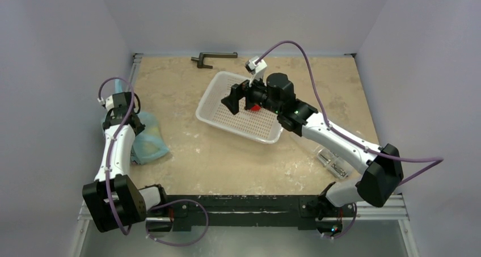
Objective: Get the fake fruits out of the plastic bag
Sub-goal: Move the plastic bag to the center of the board.
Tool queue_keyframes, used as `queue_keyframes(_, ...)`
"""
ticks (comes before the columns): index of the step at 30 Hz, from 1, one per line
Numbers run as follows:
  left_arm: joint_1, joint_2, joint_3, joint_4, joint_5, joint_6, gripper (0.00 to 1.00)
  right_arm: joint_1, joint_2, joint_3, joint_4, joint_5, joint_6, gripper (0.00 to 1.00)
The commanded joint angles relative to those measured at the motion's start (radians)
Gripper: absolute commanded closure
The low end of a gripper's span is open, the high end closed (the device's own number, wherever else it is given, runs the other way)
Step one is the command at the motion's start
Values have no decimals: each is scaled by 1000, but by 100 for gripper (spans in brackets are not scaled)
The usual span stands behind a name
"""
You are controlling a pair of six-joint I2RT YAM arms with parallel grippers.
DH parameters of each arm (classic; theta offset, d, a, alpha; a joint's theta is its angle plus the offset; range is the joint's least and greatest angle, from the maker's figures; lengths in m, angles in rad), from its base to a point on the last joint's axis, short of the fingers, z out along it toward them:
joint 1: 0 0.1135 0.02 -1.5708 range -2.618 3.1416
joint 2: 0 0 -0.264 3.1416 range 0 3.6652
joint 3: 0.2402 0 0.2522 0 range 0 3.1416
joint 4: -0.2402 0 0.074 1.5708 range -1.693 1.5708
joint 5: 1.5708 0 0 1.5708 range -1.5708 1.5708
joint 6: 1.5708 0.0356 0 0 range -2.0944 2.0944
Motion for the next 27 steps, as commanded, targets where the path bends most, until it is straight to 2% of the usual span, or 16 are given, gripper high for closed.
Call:
queue_keyframes(1,6,3,31,29,75,44,78,7,4,51,27,-48,-15,1)
queue_keyframes(7,-2,-35,10,27,224,59,95,17,20,42,39,-53,-11,1)
queue_keyframes(10,-73,-71,-1,11,265,43,100,25,15,43,39,-46,-12,1)
queue_keyframes(12,-154,-102,-18,-8,266,7,100,31,7,42,39,-38,-11,1)
queue_keyframes(13,-172,-121,-39,-5,318,-13,100,33,3,42,37,-31,-11,1)
queue_keyframes(19,-197,-276,-187,-27,529,-131,100,47,4,48,36,-33,2,1)
queue_keyframes(23,-255,-434,-296,-16,582,-230,100,64,20,49,37,-27,3,1)
queue_keyframes(27,-374,-548,-366,2,583,-330,100,102,61,60,40,-16,1,1)
